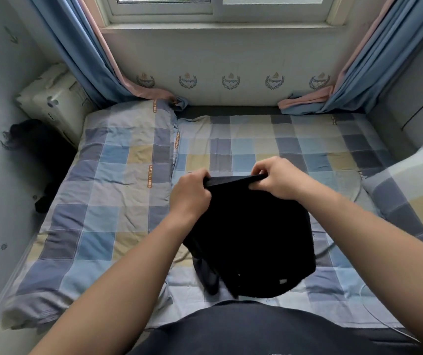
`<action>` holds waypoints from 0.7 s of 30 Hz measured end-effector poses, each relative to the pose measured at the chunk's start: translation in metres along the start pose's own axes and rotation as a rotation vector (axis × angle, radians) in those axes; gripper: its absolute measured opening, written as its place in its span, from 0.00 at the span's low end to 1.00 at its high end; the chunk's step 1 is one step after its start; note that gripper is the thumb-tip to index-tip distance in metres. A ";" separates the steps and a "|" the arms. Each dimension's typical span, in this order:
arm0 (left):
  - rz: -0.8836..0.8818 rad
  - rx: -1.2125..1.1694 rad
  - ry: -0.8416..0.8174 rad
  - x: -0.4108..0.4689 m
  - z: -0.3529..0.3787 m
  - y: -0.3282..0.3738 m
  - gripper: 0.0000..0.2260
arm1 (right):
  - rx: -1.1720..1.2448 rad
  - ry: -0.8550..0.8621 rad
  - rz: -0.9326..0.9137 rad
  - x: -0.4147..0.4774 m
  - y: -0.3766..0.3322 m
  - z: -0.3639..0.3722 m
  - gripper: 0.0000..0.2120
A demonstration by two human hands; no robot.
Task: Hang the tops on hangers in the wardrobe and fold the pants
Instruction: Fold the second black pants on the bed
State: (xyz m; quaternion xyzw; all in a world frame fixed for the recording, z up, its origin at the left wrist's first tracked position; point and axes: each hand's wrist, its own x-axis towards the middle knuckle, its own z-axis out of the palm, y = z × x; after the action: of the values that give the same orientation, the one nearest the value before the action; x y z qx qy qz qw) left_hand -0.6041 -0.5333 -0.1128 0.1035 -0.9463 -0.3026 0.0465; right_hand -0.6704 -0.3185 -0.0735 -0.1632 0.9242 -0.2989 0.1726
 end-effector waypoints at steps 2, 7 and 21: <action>-0.042 0.051 -0.015 0.008 0.001 -0.013 0.13 | -0.161 -0.057 0.013 0.001 0.016 0.011 0.05; -0.137 0.132 -0.021 0.015 0.014 -0.052 0.09 | -0.385 -0.005 0.200 -0.002 0.065 0.047 0.12; -0.576 0.140 0.038 -0.048 0.019 -0.191 0.07 | -0.334 0.219 0.526 -0.051 0.158 0.073 0.12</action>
State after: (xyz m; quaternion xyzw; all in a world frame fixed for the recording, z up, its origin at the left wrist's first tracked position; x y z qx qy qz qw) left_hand -0.5277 -0.6636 -0.2412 0.3766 -0.8955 -0.2352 -0.0309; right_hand -0.6262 -0.2131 -0.2138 0.0880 0.9840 -0.1044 0.1145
